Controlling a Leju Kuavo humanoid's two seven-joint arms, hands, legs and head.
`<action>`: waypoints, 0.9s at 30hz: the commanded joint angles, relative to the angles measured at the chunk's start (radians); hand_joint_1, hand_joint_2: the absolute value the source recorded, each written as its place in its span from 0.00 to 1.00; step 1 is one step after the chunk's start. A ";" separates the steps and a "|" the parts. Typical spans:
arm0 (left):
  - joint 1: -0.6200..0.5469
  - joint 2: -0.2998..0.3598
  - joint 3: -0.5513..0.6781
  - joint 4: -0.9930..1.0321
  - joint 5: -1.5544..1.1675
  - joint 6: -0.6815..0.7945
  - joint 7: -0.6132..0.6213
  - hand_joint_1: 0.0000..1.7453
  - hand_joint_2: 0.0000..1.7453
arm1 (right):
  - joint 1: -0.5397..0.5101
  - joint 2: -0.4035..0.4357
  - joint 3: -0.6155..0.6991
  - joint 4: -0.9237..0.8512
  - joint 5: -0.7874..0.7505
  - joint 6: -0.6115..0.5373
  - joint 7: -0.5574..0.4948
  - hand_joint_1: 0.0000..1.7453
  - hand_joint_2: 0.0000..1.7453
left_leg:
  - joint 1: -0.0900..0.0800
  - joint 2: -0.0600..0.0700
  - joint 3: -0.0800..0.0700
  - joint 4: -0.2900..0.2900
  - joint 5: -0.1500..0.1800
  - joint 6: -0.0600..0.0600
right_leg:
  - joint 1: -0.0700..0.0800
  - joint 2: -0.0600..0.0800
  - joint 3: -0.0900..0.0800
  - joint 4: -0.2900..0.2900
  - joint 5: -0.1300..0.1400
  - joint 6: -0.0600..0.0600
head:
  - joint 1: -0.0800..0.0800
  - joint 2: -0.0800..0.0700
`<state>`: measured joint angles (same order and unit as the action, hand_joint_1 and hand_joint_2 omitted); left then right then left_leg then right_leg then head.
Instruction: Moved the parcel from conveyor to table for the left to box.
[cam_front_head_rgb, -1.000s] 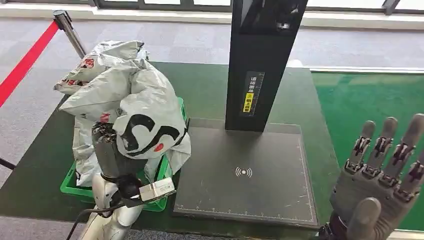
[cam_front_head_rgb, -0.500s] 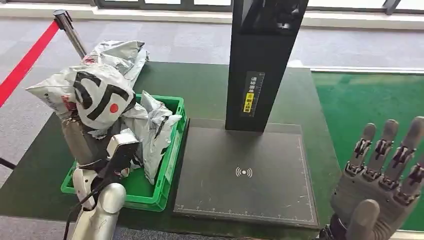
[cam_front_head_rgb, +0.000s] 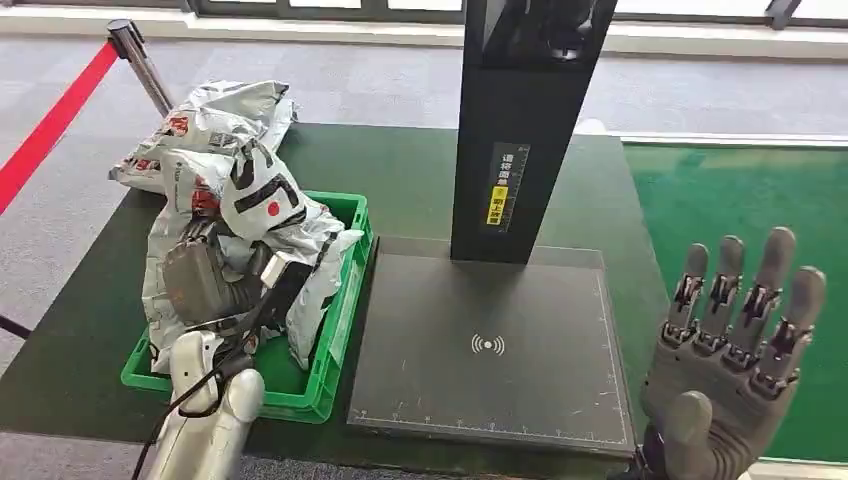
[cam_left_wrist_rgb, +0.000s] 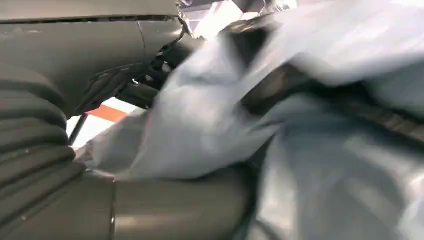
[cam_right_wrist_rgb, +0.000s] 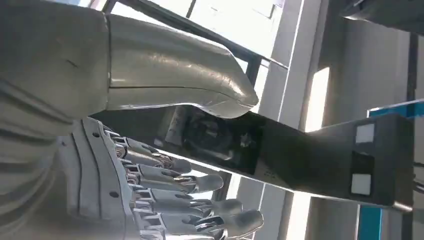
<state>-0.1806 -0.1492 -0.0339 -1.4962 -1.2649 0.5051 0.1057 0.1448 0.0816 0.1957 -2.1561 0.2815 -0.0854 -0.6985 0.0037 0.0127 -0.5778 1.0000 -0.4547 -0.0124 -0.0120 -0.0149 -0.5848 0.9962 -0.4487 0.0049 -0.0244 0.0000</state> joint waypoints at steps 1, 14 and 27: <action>-0.035 -0.002 0.080 0.080 -0.038 0.012 0.044 0.00 0.00 | -0.030 0.007 0.004 0.069 0.004 -0.020 0.000 0.00 1.00 | 0.001 0.000 0.003 -0.002 0.001 0.000 | 0.001 0.003 0.003 -0.003 0.001 -0.001 | 0.000 0.000; -0.007 -0.014 0.164 0.067 -0.077 0.193 0.032 0.00 0.00 | -0.041 -0.008 0.038 0.096 0.006 -0.047 0.001 0.00 1.00 | 0.000 0.001 0.002 -0.001 0.000 0.000 | 0.000 0.002 0.002 -0.001 0.000 0.000 | 0.000 0.000; 0.003 -0.019 0.127 0.056 -0.230 0.175 0.066 0.00 0.00 | -0.037 -0.013 0.045 0.088 0.008 -0.063 0.002 0.00 1.00 | 0.001 -0.001 0.002 -0.002 0.000 0.000 | 0.001 0.002 0.003 -0.002 0.000 -0.001 | 0.000 0.000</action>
<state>-0.1683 -0.1595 0.0843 -1.4736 -1.4779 0.6916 0.1576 0.1264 0.0820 0.2140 -2.1080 0.2907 -0.1381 -0.6989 0.0037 0.0125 -0.5778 1.0000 -0.4546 -0.0124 -0.0120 -0.0149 -0.5846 0.9963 -0.4487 0.0049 -0.0244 0.0000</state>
